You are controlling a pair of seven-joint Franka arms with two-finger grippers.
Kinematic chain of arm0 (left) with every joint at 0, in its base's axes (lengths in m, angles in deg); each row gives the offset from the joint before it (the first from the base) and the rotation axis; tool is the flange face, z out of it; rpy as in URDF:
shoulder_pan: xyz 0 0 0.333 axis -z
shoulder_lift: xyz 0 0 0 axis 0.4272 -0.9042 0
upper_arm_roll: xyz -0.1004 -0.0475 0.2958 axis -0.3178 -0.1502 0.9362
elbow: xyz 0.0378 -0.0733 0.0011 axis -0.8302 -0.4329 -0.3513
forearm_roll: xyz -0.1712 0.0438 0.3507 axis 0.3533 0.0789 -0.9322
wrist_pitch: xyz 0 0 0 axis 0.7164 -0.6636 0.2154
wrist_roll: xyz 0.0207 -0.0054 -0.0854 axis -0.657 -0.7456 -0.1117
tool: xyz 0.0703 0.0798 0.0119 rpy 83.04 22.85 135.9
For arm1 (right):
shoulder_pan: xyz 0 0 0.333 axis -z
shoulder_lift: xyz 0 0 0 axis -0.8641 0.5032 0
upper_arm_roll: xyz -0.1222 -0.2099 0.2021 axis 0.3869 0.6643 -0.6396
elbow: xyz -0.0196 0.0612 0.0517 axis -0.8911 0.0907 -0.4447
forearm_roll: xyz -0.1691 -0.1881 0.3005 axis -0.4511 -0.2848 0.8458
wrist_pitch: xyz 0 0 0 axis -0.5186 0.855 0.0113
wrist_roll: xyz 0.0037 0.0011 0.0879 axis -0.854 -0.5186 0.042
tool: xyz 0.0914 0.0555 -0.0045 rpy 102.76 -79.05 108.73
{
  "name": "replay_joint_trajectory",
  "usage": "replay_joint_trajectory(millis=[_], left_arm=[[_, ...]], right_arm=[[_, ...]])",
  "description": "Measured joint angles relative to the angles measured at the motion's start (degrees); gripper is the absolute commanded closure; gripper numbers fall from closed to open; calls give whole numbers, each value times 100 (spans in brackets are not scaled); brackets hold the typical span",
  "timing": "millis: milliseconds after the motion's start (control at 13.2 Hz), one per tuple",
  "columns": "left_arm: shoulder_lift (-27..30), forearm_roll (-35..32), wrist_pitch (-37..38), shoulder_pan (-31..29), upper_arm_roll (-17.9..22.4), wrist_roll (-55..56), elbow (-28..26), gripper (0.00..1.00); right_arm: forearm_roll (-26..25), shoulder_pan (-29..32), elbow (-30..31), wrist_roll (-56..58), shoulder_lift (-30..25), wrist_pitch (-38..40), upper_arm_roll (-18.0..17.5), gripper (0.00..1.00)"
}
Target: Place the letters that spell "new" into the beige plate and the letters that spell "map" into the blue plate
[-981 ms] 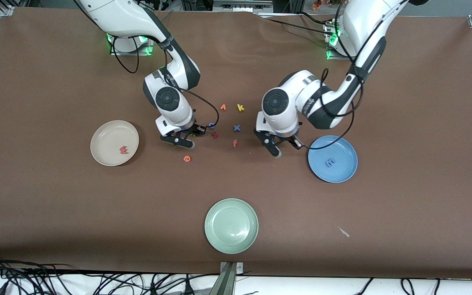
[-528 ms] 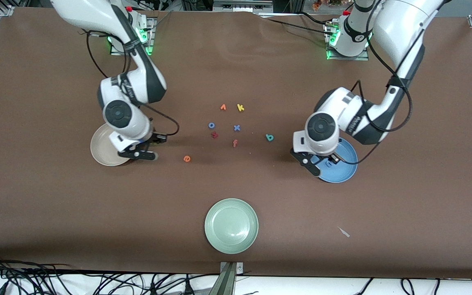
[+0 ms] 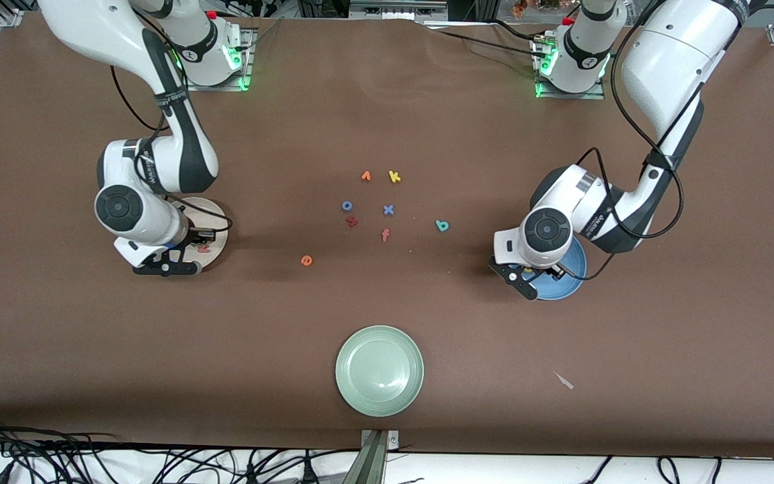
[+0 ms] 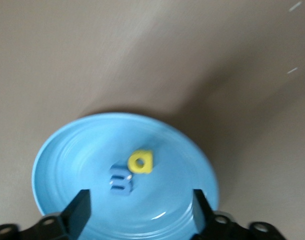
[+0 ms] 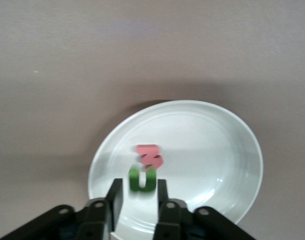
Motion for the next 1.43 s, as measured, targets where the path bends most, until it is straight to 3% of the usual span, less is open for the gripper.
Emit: replay_joint_trajectory(millis=[302, 528, 755, 981, 1208, 1434], left_arm=[[61, 453, 31, 140, -512, 2230, 54, 0], [52, 684, 3, 506, -582, 4455, 34, 0], [-27, 942, -660, 762, -581, 6176, -184, 0], [-52, 946, -1225, 810, -576, 7062, -665, 0], [-55, 947, -2446, 798, -547, 7591, -1409, 0], [-54, 910, -2723, 745, -544, 7665, -1630, 10]], right_arm=[[510, -109, -358, -227, -1, 182, -198, 0], [610, -164, -752, -1030, 104, 275, -621, 0], [615, -197, -1215, -1851, 560, 258, -1049, 0], [616, -206, -1726, -2418, 1109, 179, -1283, 0], [617, -292, -1923, -2774, 1470, -215, -1398, 0], [617, -380, -1941, -2880, 1656, -512, -1407, 5]])
